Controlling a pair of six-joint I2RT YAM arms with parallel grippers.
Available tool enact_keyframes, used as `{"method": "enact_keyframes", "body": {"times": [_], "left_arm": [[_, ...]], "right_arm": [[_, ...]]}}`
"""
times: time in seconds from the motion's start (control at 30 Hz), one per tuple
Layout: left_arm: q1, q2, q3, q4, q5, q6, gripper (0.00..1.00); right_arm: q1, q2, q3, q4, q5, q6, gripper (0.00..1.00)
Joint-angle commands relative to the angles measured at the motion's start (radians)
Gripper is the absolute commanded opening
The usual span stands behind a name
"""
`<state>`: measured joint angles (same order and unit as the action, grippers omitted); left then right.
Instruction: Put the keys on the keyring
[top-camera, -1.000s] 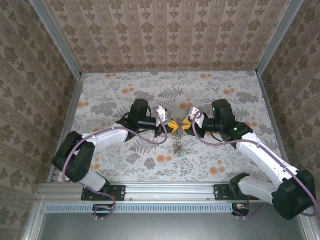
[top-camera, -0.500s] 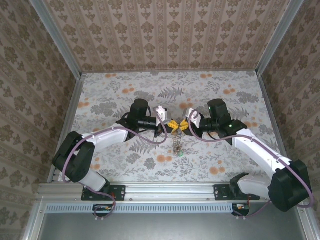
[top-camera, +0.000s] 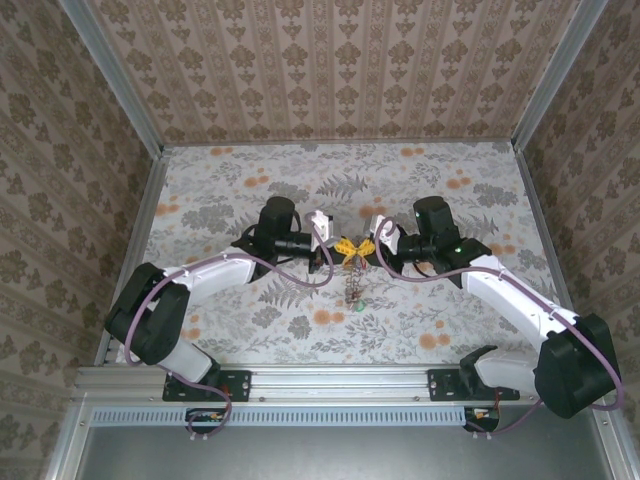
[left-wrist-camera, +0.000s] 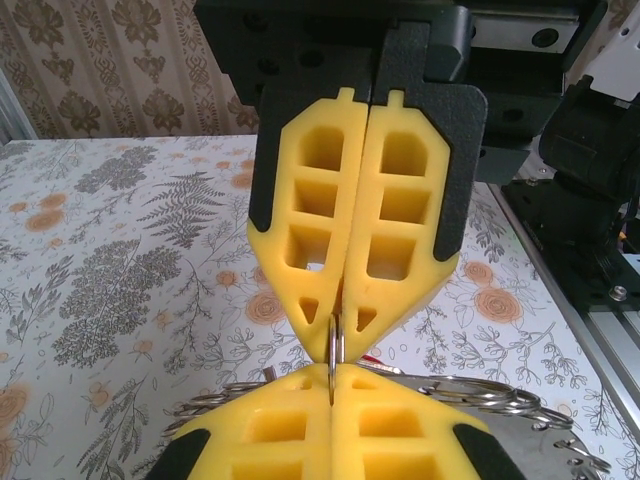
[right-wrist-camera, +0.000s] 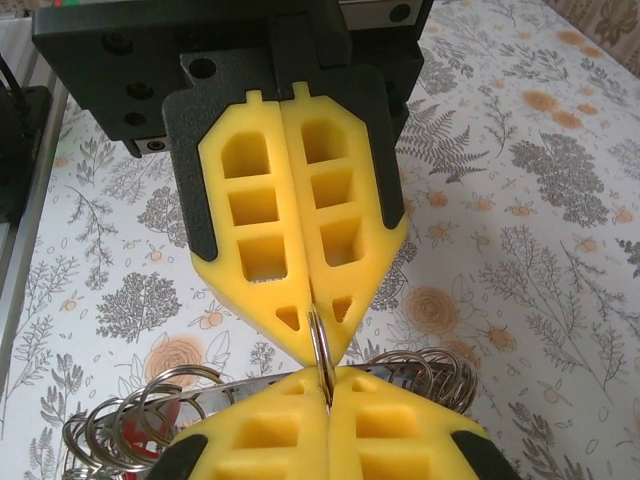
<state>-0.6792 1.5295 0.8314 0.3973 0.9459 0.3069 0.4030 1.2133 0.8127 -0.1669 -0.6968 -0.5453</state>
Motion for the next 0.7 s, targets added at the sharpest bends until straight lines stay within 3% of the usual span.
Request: {"method": "enact_keyframes", "body": {"times": [0.0, 0.13, 0.67], "left_arm": [[-0.001, -0.026, 0.012, 0.017, 0.021, 0.008, 0.01], [0.0, -0.046, 0.021, -0.052, -0.017, 0.058, 0.08], [-0.022, -0.045, 0.12, -0.295, -0.047, 0.193, 0.16]], "right_arm": [[0.002, 0.002, 0.051, -0.016, -0.012, -0.015, 0.03], [0.009, 0.016, 0.092, -0.111, 0.04, -0.05, 0.01], [0.038, 0.028, 0.146, -0.192, 0.072, -0.081, 0.0]]}}
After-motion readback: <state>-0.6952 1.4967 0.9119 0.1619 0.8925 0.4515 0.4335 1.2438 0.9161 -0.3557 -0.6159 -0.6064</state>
